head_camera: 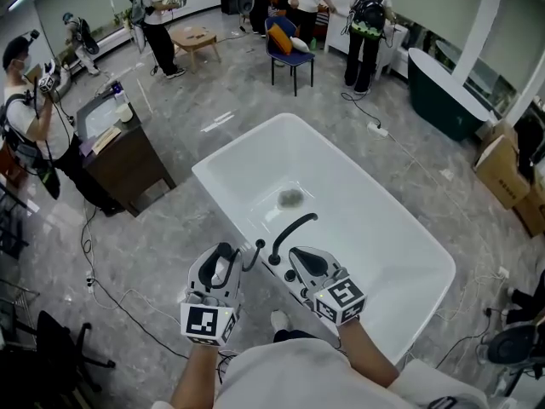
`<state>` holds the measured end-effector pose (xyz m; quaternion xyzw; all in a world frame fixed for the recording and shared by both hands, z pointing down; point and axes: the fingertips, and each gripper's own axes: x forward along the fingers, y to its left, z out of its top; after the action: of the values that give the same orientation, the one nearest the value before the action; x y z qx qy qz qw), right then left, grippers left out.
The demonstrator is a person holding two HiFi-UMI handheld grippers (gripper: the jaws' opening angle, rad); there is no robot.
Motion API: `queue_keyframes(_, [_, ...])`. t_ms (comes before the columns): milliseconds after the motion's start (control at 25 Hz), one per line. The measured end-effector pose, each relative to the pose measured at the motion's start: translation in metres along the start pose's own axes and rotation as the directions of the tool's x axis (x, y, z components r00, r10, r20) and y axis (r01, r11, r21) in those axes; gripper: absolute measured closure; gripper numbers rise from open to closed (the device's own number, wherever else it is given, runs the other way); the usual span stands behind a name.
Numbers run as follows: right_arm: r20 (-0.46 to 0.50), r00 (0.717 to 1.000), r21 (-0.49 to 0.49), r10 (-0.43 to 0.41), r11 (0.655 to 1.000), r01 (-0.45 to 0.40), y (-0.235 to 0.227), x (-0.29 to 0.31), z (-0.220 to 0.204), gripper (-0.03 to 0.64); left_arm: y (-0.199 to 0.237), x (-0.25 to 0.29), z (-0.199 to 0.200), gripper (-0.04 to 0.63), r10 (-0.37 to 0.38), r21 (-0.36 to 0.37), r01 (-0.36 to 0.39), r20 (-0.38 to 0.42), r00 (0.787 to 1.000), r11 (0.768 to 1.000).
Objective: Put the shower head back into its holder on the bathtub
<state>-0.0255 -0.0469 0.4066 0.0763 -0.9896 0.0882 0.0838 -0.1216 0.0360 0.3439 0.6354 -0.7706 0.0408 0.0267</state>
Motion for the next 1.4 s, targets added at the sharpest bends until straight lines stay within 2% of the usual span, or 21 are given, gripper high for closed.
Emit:
queue_keyframes(520, [0.002, 1.000, 0.005, 0.004, 1.000, -0.005, -0.057, 0.030, 0.005, 0.598, 0.008, 0.064, -0.013, 0.456, 0.001, -0.015, -0.001, -0.035, 0.999, 1.000])
queue_keyframes(880, [0.001, 1.000, 0.020, -0.031, 0.999, 0.031, -0.084, 0.030, 0.006, 0.598, 0.006, 0.094, -0.020, 0.456, -0.028, -0.013, 0.027, -0.057, 0.998, 1.000])
queue_keyframes(1120, [-0.004, 0.998, 0.032, -0.056, 0.998, 0.056, -0.093, 0.044, 0.005, 0.598, 0.019, 0.115, -0.025, 0.456, -0.061, -0.010, 0.060, -0.078, 0.995, 0.998])
queue_keyframes(1400, [-0.010, 0.993, 0.049, -0.119, 0.992, 0.119, -0.099, 0.070, 0.007, 0.598, 0.033, 0.134, -0.033, 0.456, -0.155, -0.025, 0.153, -0.096, 0.983, 0.988])
